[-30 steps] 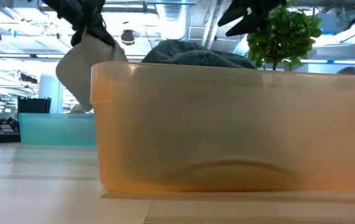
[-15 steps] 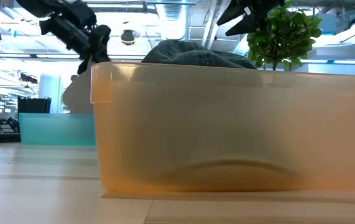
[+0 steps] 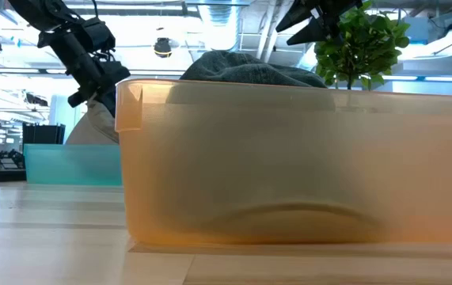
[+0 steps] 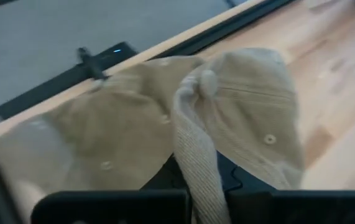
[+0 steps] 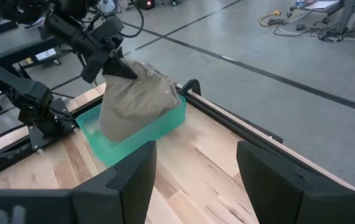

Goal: Pick & Place hat
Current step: Put the brown cap into the green bin, then return to Home Position

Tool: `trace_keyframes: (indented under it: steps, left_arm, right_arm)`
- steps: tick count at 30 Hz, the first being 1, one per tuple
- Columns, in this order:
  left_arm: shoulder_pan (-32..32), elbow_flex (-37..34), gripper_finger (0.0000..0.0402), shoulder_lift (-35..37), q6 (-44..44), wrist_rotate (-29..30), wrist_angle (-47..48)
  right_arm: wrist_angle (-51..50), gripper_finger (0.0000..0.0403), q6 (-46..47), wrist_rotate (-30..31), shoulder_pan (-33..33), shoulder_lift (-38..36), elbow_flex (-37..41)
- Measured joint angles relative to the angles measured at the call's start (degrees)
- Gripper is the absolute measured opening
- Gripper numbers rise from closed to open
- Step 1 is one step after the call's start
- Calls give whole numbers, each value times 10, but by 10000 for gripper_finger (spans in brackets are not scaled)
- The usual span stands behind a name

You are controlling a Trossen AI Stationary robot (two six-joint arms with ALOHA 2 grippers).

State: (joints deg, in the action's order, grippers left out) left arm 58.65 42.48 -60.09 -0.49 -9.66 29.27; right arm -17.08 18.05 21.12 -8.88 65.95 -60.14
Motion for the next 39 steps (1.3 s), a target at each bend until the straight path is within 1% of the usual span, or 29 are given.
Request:
trace_keyframes:
  steps: [4,7,9,13,23,25,29,35,37,39]
  left_arm:
    - [0,0,21,0,2,46,1]
    - [0,0,39,0,2,58,1]
    - [0,0,51,0,3,67,6]
    - [0,0,80,0,12,71,22]
    - [0,0,162,4,24,71,37]
    - [0,1,174,9,30,79,37]
    - [0,12,190,18,46,124,37]
    - [0,44,194,19,73,144,32]
    - [-2,54,194,19,74,141,28]
    - [-6,61,195,21,74,108,23]
  right_arm:
    - [0,214,0,0,0,0,0]
    - [0,214,2,0,0,0,0]
    - [0,214,12,11,0,0,0]
    - [0,214,15,32,0,0,0]
    - [0,214,15,33,0,0,0]
    - [0,214,15,33,0,0,0]
    - [0,214,26,35,0,0,0]
    - [0,214,47,41,-10,0,0]
    - [0,214,46,47,-13,0,0]
    - [-4,214,33,48,-20,0,0]
